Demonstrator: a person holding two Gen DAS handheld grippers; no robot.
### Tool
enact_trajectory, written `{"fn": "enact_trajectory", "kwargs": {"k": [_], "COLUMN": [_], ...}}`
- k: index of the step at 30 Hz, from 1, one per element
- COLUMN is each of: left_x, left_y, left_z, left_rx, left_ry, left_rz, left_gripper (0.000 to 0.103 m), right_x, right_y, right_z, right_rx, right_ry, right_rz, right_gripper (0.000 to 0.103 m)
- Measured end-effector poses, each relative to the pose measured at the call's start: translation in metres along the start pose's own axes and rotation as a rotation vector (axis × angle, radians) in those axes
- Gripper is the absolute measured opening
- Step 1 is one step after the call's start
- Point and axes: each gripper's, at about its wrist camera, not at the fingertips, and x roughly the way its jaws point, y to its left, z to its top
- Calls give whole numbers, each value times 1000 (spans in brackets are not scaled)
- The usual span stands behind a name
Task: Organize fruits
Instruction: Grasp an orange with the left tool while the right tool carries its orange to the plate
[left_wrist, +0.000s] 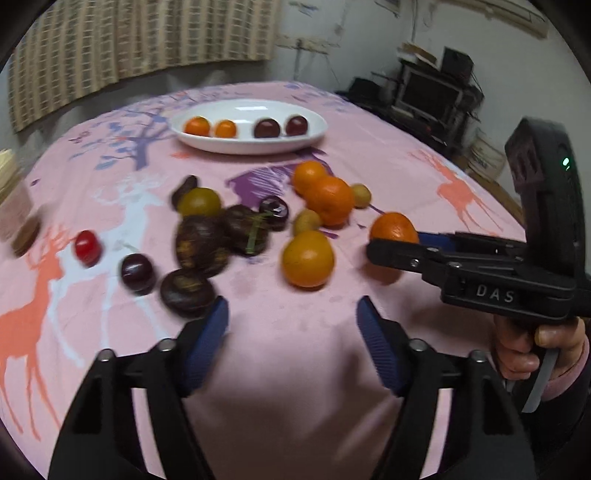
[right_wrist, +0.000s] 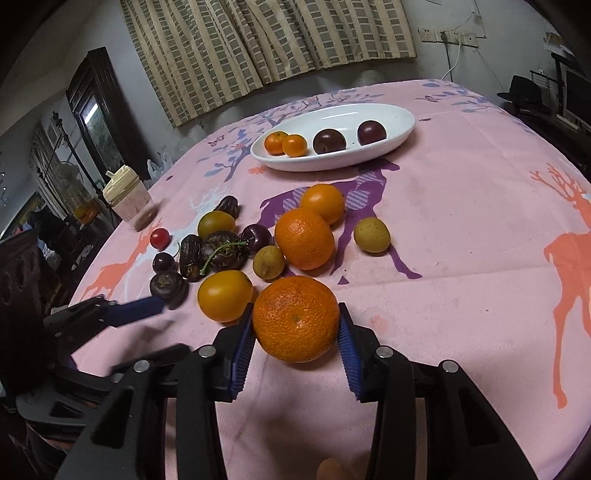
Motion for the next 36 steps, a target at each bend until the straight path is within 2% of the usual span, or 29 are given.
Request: {"fn": "enact_trajectory", "kwargs": {"k": [2, 5, 15, 19, 22, 23, 26, 32, 34, 36], "left_x": [11, 19, 39, 46, 47, 47, 44, 17, 8, 2], "left_y": [-5, -3, -4, -8, -10, -10, -7, 6, 14, 25], "left_z": [7, 16, 33, 36, 37, 37, 37, 43, 54, 76], "left_rx": [13, -11, 26, 58, 75, 75, 60, 16, 5, 1], "left_ry": [30, 52, 90, 110, 110, 109, 102, 27, 0, -34], "left_rz": [-2, -48, 3, 12, 11, 10, -2, -47, -49, -25], "left_gripper": [61, 60, 54, 49, 37, 37, 37, 37, 37, 37], "right_x": [-1, -1, -4, -6, -7, -7, -7, -12, -13, -13], "right_y": [-3, -3, -6, -7, -8, -8, -8, -3, 1, 1], "right_z": [1, 0, 0, -1, -1, -1, -1, 3, 14, 39], "right_rx": [11, 12, 29, 36, 36, 37, 34, -7, -39, -39], "right_ry": [-6, -9, -32, -42, -46, -47, -44, -61, -76, -96], "right_rz": [4, 23, 50, 59, 63, 63, 63, 43, 8, 16], "right_gripper": [43, 43, 43, 43, 43, 43, 43, 43, 43, 43]}}
